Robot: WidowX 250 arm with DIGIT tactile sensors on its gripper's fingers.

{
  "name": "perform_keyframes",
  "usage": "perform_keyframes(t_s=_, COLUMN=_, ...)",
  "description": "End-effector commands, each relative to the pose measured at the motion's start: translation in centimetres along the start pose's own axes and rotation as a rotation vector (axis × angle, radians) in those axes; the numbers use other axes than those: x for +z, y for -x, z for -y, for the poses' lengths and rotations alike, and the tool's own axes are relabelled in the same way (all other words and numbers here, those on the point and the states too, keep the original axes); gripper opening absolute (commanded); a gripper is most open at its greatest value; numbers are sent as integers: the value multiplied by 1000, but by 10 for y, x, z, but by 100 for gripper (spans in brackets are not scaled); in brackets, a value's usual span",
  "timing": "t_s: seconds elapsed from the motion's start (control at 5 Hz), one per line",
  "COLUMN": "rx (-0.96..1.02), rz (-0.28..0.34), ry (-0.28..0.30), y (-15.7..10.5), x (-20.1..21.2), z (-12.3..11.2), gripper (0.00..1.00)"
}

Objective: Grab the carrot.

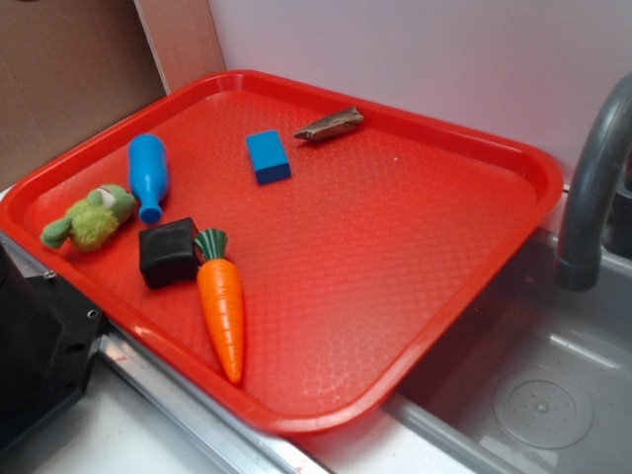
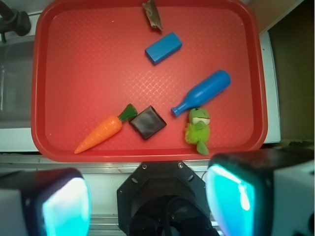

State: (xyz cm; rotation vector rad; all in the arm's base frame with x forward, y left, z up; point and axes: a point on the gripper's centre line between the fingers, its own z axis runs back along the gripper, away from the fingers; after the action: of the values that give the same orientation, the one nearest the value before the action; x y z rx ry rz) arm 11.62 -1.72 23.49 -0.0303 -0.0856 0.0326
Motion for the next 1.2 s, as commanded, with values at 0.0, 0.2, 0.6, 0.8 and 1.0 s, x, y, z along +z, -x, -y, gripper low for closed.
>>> perform_keyframes(t_s=0.0, rx=0, rz=0, ry=0, y=0, x=0, z=0, gripper=100)
perform_keyframes(t_s=0.2, rx=247, rz=18, ry=-42, y=2, x=-51, z=30, gripper=100)
perform_keyframes(t_s=0.6, rx=362, rz=70, ry=11, y=-2, x=-137, z=34, gripper=100)
perform_keyframes(t_s=0.8, rx=312, rz=21, ry=39, y=-3, x=-167, z=35, gripper=100)
perform_keyframes(t_s=1.0, rx=270, rz=-64, ry=38, y=-7, x=-187, z=37, gripper=100)
